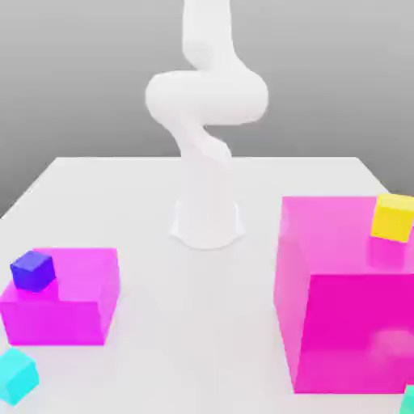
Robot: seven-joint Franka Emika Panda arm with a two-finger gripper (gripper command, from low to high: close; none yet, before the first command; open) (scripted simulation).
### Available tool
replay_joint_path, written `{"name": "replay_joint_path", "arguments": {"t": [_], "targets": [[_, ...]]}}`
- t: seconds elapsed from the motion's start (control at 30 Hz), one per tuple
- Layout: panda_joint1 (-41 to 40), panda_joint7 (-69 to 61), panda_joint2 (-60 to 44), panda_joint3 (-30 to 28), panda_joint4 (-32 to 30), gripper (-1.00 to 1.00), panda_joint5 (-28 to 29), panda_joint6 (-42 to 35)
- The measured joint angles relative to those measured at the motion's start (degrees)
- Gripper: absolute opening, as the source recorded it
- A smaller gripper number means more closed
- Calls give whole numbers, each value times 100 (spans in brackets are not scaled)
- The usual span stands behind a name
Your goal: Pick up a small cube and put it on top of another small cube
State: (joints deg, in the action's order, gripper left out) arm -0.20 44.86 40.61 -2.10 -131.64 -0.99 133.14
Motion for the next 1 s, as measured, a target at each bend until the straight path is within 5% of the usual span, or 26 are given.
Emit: {"name": "replay_joint_path", "arguments": {"t": [0.53, 1.0], "targets": [[-281, -825, -3355, -1276, 83, 0, -897, 893], [-1211, -1353, -6205, -1674, 155, 0, -1410, 1733]]}}
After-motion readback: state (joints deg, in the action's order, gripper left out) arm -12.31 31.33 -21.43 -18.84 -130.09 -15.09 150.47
